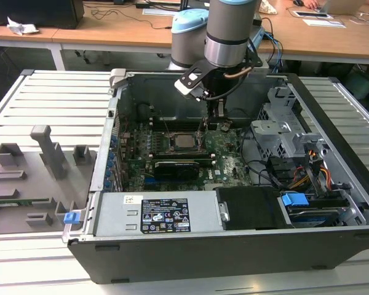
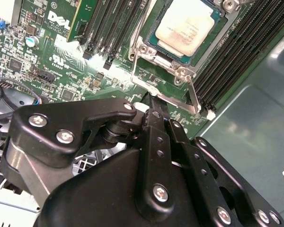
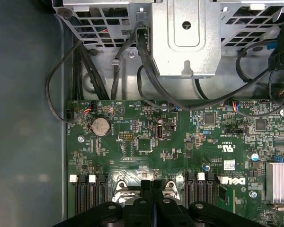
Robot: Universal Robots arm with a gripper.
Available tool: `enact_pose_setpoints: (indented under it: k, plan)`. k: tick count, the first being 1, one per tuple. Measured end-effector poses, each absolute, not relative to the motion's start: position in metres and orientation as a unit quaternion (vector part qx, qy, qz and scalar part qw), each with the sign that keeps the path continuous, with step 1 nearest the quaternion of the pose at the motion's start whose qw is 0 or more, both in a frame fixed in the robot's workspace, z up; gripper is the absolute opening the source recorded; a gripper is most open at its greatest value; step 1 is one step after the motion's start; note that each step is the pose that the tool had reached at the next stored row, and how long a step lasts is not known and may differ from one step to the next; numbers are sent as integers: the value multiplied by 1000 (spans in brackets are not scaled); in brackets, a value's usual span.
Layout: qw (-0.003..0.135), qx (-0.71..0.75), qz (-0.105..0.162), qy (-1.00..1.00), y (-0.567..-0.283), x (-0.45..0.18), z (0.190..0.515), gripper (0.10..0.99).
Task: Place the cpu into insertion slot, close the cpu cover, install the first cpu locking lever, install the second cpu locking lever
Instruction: 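Close the cpu cover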
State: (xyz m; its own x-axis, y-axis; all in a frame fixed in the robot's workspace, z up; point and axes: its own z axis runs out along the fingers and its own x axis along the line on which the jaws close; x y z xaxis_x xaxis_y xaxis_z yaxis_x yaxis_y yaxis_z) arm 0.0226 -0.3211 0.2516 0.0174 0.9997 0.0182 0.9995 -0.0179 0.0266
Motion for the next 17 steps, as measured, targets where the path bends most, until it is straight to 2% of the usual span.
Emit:
enact_pose_setpoints:
  k: [17]
  plan:
    - [3,713,16,701,-321,15,252,106]
